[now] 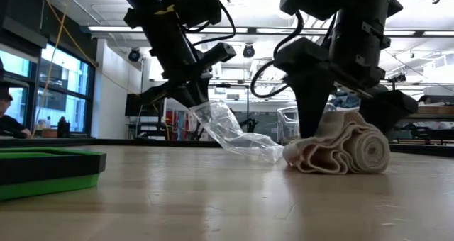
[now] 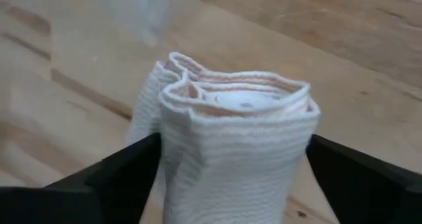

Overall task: Roll bandage
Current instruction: Put the rolled white bandage into the transparent zip bag

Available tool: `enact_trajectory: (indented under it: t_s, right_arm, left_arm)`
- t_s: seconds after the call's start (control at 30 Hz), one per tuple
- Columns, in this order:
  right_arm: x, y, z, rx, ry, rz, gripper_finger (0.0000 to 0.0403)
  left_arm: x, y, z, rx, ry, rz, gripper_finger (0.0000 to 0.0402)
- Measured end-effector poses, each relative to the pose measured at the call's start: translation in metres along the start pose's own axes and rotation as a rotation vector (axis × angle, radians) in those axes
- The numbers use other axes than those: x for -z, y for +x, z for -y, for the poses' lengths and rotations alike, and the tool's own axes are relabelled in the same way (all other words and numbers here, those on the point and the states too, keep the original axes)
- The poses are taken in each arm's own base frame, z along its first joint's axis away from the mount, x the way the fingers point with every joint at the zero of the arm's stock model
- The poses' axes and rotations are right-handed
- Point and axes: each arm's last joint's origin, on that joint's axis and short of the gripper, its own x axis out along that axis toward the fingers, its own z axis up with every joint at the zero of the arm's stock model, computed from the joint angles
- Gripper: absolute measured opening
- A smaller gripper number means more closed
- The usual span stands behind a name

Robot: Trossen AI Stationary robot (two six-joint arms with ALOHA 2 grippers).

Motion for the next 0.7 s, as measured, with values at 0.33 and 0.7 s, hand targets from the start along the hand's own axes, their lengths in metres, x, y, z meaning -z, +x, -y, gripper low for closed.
enact_trajectory:
  t_s: [0.33, 0.7]
  right_arm:
    - [0.001, -0.001, -0.001, -0.018, -0.053, -0.010, 0.0034]
    - [-0.016, -0.044, -0.004, -0.146, 0.024, 0.131, 0.0033]
  left_arm:
    - [0.005, -0.001, 0.003, 0.008, -0.003, -0.009, 0.0000]
    - [0.011, -0.012, -0.003, -0.068, 0.055, -0.029, 0.0000]
